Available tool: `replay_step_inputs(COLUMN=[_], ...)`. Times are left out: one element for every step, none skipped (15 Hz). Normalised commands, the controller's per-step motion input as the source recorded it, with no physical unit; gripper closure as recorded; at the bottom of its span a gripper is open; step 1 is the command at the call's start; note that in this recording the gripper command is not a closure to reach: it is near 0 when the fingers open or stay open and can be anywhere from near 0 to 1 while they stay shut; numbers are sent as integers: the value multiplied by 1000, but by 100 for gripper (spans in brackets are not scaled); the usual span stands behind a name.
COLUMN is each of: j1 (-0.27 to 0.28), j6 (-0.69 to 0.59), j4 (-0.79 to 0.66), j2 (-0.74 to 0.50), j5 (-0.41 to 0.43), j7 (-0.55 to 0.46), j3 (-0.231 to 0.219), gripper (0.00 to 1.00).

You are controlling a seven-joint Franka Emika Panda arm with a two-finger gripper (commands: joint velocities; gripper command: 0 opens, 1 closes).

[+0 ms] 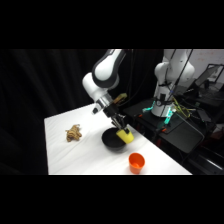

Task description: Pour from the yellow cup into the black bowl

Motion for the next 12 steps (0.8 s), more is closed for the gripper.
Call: replay_step_inputs(j1=[-199,-172,-150,-132,-117,-97,-80,-69,-57,-46,-32,-14], j6=[-687,-618,-561,-513,-473,-420,-360,-312,-263,-217,-166,-93], j4=[777,737,678,616,543,459,364,269,184,95,5,-90], j2=[711,641,552,461,362,258,143,41,-50,-143,-233,-325], j5=[62,54,51,51,48,44,39,37,34,26,13,1], j7=[-86,-12,34,69,97,126,133,132,136,140,142,154], j3=[31,43,55,65,68,67,63,59,50,37,21,0], gripper=[12,12,12,12,12,12,12,12,12,12,12,12])
